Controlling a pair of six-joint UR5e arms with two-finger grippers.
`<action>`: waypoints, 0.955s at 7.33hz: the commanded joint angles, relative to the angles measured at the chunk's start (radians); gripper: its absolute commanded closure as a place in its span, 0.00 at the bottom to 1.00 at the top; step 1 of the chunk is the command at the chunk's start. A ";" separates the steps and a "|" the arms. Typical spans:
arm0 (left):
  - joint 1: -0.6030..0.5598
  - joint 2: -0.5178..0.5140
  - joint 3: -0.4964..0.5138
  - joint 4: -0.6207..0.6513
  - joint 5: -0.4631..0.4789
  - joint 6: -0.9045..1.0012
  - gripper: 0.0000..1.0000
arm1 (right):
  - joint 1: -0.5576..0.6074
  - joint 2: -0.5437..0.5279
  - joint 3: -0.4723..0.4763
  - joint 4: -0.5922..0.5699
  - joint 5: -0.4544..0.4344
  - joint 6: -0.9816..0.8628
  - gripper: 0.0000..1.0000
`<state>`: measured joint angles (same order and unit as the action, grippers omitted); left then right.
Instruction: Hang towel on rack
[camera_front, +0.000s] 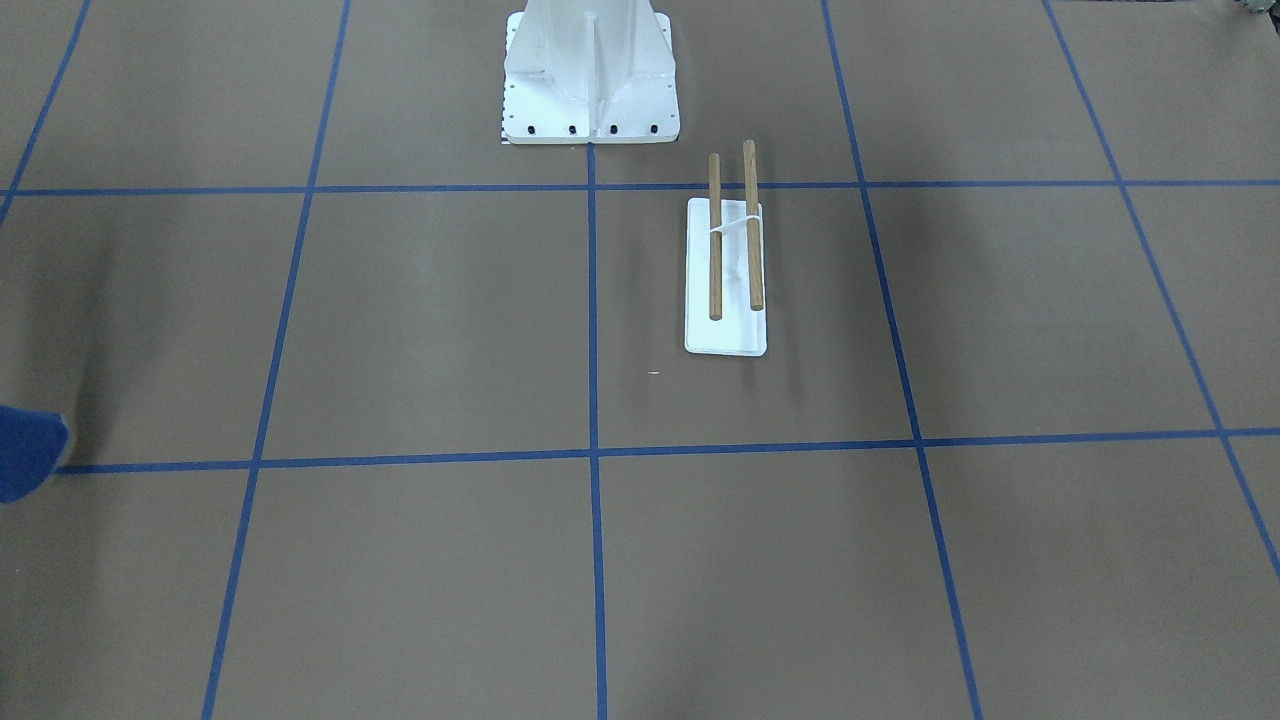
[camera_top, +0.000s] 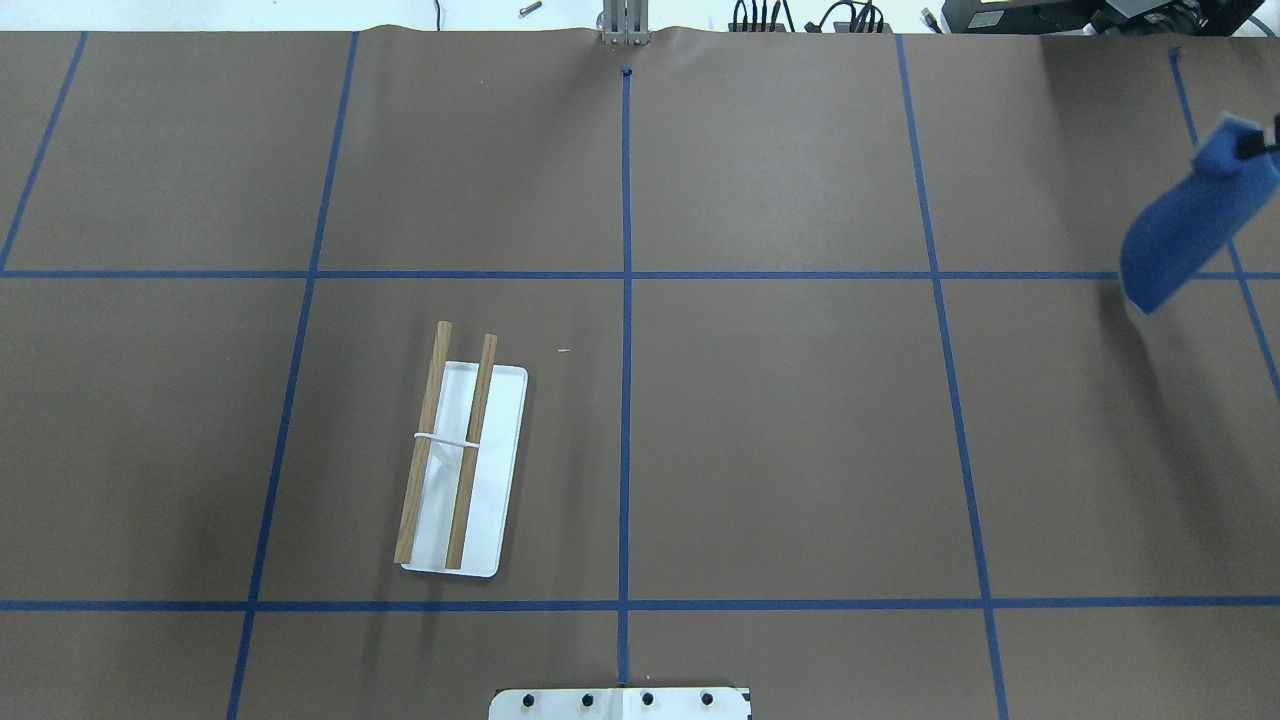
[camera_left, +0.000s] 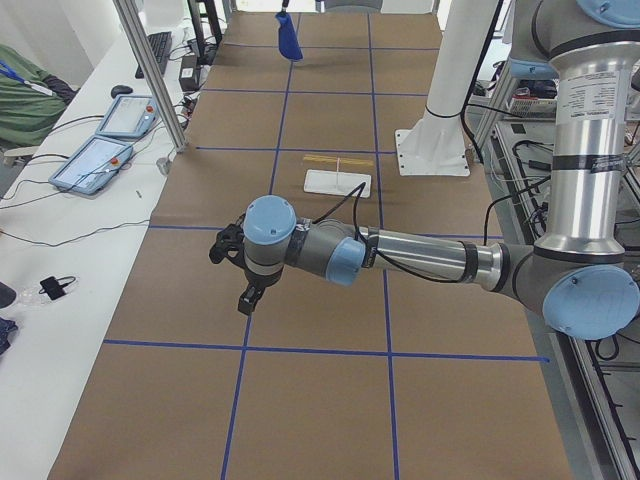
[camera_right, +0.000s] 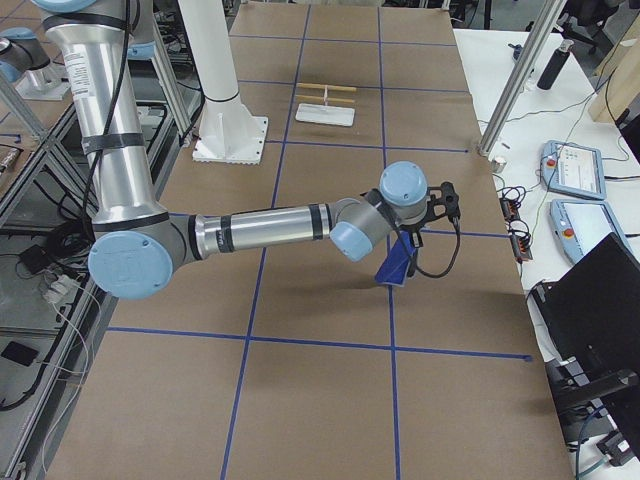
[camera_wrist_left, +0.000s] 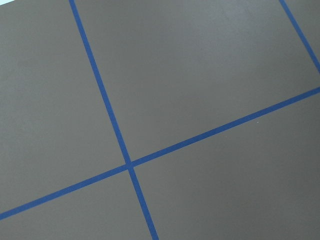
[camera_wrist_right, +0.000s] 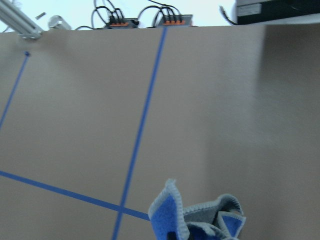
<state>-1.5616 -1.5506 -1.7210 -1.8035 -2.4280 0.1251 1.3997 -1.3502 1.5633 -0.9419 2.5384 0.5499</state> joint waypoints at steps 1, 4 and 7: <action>0.014 -0.003 0.003 -0.162 -0.003 -0.011 0.02 | -0.136 0.162 0.000 -0.003 -0.003 0.008 1.00; 0.165 -0.197 0.001 -0.198 -0.003 -0.480 0.02 | -0.393 0.229 0.099 -0.003 -0.303 0.009 1.00; 0.357 -0.396 0.027 -0.198 0.007 -1.068 0.02 | -0.488 0.290 0.194 -0.003 -0.393 0.001 1.00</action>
<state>-1.2789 -1.8748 -1.7018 -2.0006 -2.4273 -0.7117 0.9664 -1.0735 1.7073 -0.9446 2.2040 0.5556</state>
